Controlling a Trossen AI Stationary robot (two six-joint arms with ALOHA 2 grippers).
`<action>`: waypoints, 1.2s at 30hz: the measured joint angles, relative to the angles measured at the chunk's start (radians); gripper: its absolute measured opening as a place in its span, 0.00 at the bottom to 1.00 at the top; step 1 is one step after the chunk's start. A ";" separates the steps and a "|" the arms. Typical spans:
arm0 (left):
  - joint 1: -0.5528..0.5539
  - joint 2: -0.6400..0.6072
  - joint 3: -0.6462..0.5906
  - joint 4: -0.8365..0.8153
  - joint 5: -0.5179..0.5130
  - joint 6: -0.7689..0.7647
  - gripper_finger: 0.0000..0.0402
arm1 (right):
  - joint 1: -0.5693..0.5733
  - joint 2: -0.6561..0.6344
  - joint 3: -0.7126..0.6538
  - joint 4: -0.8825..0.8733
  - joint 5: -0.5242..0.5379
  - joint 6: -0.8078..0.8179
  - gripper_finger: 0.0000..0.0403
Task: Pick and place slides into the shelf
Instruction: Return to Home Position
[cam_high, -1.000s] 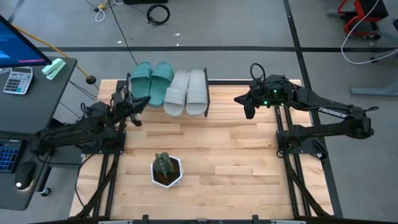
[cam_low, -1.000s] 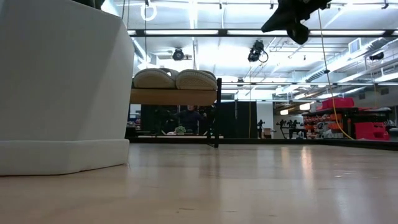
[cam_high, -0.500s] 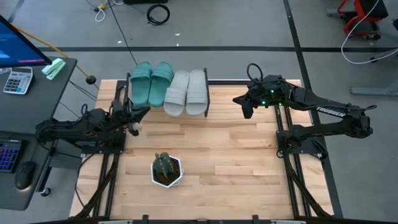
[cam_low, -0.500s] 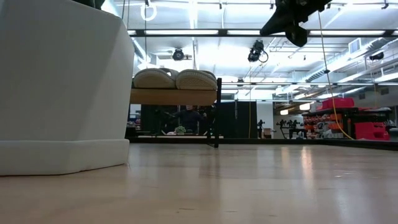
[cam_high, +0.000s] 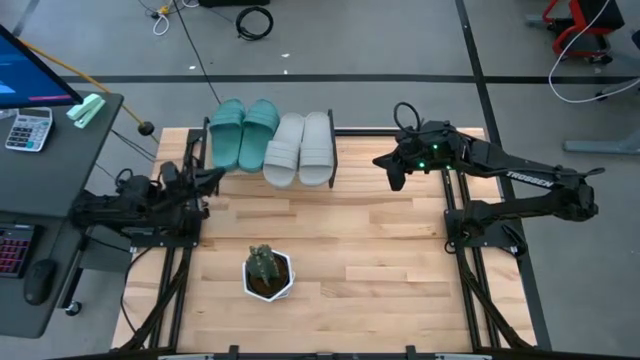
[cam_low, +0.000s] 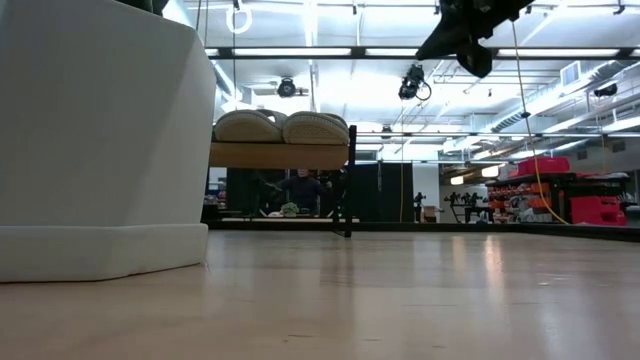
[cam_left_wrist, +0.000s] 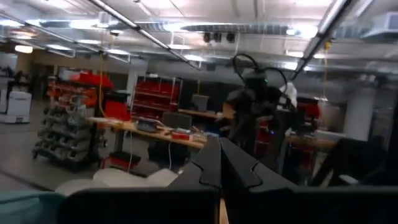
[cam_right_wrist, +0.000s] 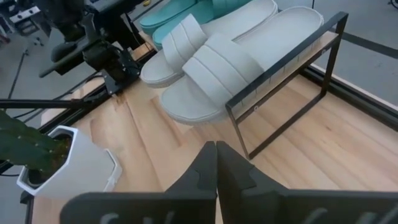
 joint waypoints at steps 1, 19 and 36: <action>0.000 -0.026 -0.003 -0.025 0.013 0.014 0.01 | 0.000 0.001 0.000 -0.001 0.000 -0.001 0.00; 0.000 -0.031 -0.127 0.066 0.112 -0.011 0.01 | -0.001 0.003 0.000 0.002 0.000 0.041 0.00; 0.002 -0.030 -0.230 0.014 0.179 -0.085 0.02 | -0.001 0.003 0.000 -0.030 0.000 0.041 0.00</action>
